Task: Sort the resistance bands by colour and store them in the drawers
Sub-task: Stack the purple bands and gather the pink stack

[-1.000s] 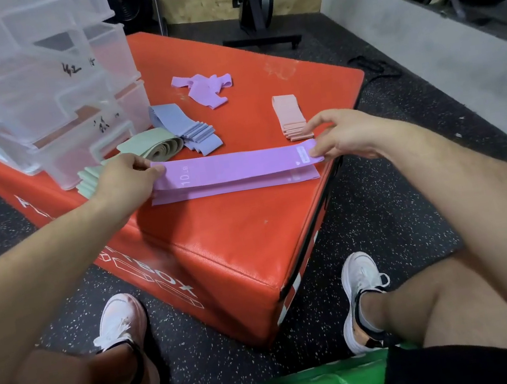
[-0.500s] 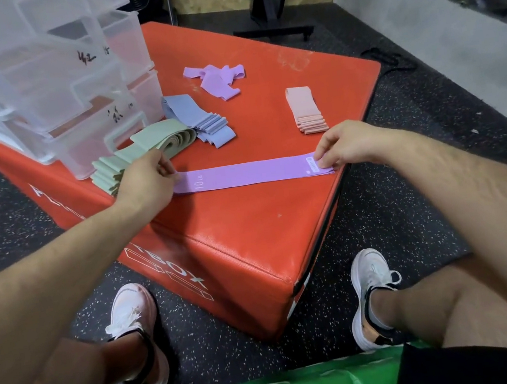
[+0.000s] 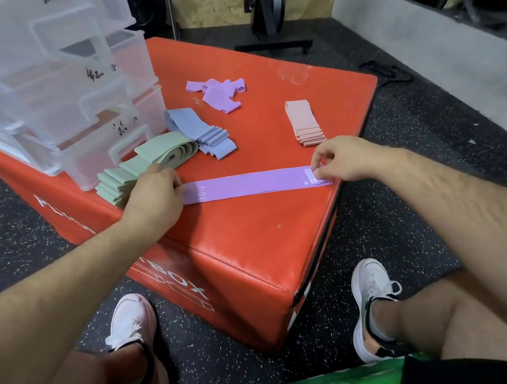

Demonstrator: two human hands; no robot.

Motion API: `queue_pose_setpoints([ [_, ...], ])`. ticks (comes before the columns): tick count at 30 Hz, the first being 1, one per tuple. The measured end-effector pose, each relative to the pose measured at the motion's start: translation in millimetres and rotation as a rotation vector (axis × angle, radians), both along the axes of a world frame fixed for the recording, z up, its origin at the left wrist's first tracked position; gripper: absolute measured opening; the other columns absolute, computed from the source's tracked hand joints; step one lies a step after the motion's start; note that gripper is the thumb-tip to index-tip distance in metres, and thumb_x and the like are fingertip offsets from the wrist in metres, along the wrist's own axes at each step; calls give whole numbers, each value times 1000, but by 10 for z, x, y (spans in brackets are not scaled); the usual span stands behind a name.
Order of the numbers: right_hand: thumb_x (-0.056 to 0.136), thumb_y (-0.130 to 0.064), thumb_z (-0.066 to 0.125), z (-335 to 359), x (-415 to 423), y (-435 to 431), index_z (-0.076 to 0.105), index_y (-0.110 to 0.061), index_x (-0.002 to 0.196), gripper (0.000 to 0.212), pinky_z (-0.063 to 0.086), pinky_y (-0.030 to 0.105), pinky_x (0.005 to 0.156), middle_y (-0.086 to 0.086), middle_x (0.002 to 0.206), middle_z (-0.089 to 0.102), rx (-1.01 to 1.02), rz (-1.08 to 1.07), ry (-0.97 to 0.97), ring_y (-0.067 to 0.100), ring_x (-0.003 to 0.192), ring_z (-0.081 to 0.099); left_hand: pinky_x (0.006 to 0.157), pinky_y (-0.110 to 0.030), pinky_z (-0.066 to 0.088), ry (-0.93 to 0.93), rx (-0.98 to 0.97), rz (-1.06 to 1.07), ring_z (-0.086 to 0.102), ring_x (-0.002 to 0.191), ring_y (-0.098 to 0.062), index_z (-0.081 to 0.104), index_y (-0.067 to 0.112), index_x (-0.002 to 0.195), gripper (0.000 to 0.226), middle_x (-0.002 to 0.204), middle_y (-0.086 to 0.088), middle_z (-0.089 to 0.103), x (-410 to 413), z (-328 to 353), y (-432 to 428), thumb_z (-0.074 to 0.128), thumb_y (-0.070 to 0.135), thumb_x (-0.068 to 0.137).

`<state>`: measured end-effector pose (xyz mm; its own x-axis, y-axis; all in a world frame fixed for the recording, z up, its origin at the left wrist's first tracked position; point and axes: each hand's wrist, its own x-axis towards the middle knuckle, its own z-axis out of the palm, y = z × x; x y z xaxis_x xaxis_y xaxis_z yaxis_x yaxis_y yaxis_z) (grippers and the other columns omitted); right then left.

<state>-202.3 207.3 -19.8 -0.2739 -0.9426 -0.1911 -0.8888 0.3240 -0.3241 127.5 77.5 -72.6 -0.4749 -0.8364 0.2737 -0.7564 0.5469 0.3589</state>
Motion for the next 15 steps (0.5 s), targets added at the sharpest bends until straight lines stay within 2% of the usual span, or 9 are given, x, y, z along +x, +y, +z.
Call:
queue_pose_setpoints([
  [4, 92, -29, 61, 144, 172, -160, 70, -30, 90, 9, 42, 28, 63, -13, 79, 61, -180, 41, -52, 10, 73, 57, 75, -36, 46, 95, -72, -28, 56, 81, -31, 65, 6, 86, 9, 88, -7, 51, -206, 177, 29, 62, 14, 90],
  [8, 96, -32, 60, 231, 453, -445, 66, -29, 110, 15, 40, 26, 64, -10, 75, 54, -363, 141, -157, 4, 67, 49, 80, -29, 42, 209, -96, -97, 55, 86, -22, 67, 13, 94, 10, 92, -6, 56, -555, 423, -30, 62, 22, 91],
  [10, 96, -30, 60, 254, 574, -608, 63, -28, 122, 25, 41, 26, 72, -10, 83, 56, -420, 190, -173, 2, 72, 50, 80, -26, 39, 236, -108, -116, 53, 86, -18, 68, 16, 102, 15, 99, -4, 55, -712, 543, -103, 63, 25, 92],
  [12, 96, -28, 59, 253, 640, -784, 60, -26, 130, 34, 46, 31, 84, -5, 100, 62, -458, 199, -141, 9, 85, 55, 82, -25, 39, 216, -107, -128, 56, 90, -18, 68, 18, 110, 21, 108, -3, 56, -856, 612, -235, 63, 26, 92],
  [15, 96, -27, 55, 228, 667, -1055, 50, -28, 142, 46, 48, 43, 96, 2, 127, 61, -446, 137, -88, 25, 115, 57, 94, -36, 45, 140, -33, -124, 59, 105, -24, 64, 17, 122, 33, 119, -7, 56, -1058, 609, -556, 64, 26, 91],
])
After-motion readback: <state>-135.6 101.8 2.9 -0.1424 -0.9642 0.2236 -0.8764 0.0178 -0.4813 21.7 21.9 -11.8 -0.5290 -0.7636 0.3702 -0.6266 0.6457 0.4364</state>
